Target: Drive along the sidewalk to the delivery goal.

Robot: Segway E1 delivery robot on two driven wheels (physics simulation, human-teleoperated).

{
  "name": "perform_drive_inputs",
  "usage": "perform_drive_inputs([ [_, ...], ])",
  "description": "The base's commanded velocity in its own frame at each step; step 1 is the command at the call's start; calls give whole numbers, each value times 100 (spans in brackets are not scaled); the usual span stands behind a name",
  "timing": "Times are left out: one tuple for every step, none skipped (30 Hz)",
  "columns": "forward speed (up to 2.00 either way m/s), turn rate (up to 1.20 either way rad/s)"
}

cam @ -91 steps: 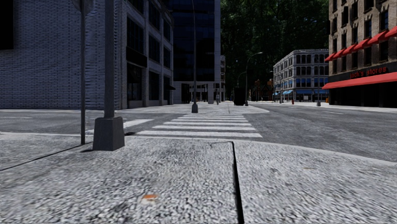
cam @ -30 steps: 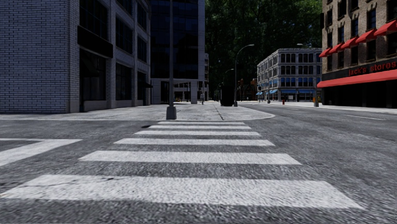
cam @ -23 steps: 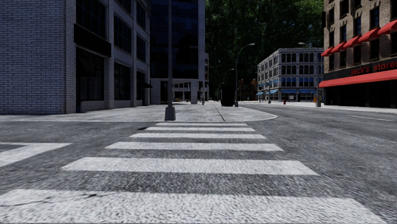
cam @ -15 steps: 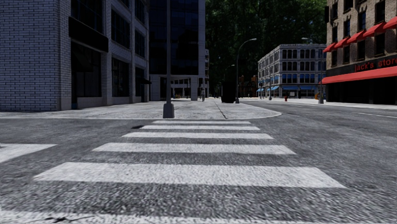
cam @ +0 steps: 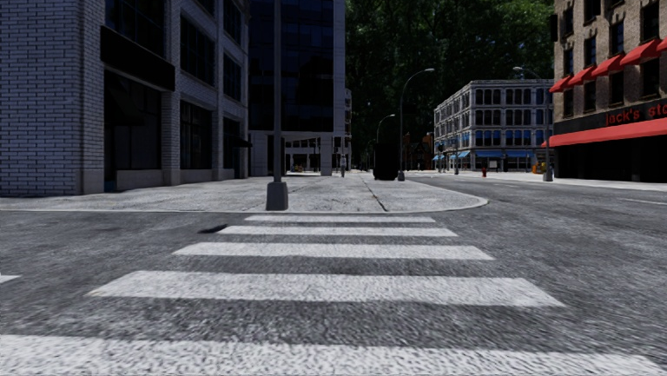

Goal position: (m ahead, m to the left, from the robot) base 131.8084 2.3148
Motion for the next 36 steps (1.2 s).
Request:
perform_drive_inputs([
  [200, 0],
  [200, 0],
  [200, 0],
  [200, 0],
  [200, 0],
  [200, 0],
  [200, 0],
  [200, 0],
  [200, 0],
  [200, 0],
  [200, 0],
  [200, 0],
  [200, 0],
  [200, 0],
  [200, 0],
  [200, 0],
  [200, 0],
  [200, 0],
  [200, 0],
  [200, 0],
  [200, 0],
  [200, 0],
  [200, 0],
  [200, 0],
  [200, 0],
  [200, 0],
  [200, 0],
  [200, 0],
  [200, 0],
  [200, 0],
  [200, 0],
  [200, 0],
  [200, 0],
  [200, 0],
  [200, 0],
  [200, 0],
])
